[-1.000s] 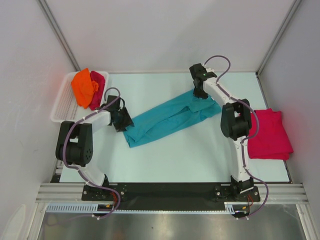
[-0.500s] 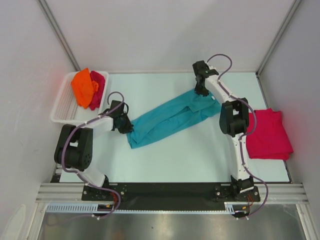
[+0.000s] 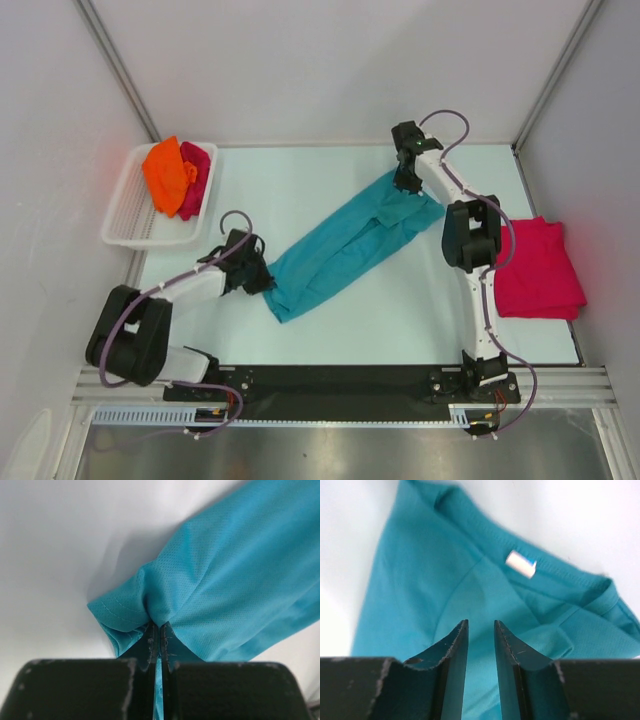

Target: Fold and stack the t-shirts

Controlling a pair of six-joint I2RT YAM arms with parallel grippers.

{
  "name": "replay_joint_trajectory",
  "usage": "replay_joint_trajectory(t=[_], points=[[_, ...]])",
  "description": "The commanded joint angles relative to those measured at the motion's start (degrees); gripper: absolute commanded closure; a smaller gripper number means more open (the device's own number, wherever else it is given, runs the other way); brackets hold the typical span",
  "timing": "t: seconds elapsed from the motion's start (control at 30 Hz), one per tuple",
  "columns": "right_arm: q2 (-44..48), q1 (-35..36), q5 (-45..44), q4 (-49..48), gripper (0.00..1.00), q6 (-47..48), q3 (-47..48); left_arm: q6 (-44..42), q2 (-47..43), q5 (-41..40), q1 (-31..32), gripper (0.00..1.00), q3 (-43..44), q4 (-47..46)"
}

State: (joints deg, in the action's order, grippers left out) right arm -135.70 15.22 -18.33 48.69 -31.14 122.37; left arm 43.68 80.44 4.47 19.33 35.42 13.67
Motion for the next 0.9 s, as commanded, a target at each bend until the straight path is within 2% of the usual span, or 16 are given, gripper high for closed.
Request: replay_joint_trajectory(t=[0.0,0.2,0.33,0.43,0.47,0.57,0.63,0.67,0.87], points=[[-2.99,-0.11,1.54,1.41,0.68,0.73,7.09,4.74,-6.33,1.33,3.6,1.0,-5.44,8.82],[-5.01,0.16,2.59,1.41,0.67,1.08,9.73,9.39,-12.67,1.24,9.22,1.0,-8.96,11.73],[-5.45,0.33,3.38,1.59,0.67,1.16,10.0,15.28,-14.97,0.81,18.16,1.0,-10.55,11.29],[-5.02,1.03,3.47,1.67,0.67,1.25,9.04,17.93,-13.3,0.36,24.41,1.0,-9.93,10.15],[-4.84,1.47,3.47,1.33,0.67,1.25,8.86,18.1,-11.56,0.28,25.57,0.93,-8.89,9.62],[-4.14,2.09,3.39,1.32,0.67,1.78,8.5,17.14,-9.87,-0.95,28.91,0.5,-6.34,10.67],[-3.44,2.53,3.39,1.24,0.68,2.48,8.42,16.79,-9.52,-3.49,30.32,0.42,-5.02,11.9],[-3.17,2.53,3.47,1.24,0.68,2.57,8.59,16.27,-9.52,-4.02,30.5,0.17,-3.88,13.38],[-1.41,3.06,3.3,1.94,0.67,2.49,7.63,15.03,-10.92,-8.42,30.5,0.15,-0.88,16.82]])
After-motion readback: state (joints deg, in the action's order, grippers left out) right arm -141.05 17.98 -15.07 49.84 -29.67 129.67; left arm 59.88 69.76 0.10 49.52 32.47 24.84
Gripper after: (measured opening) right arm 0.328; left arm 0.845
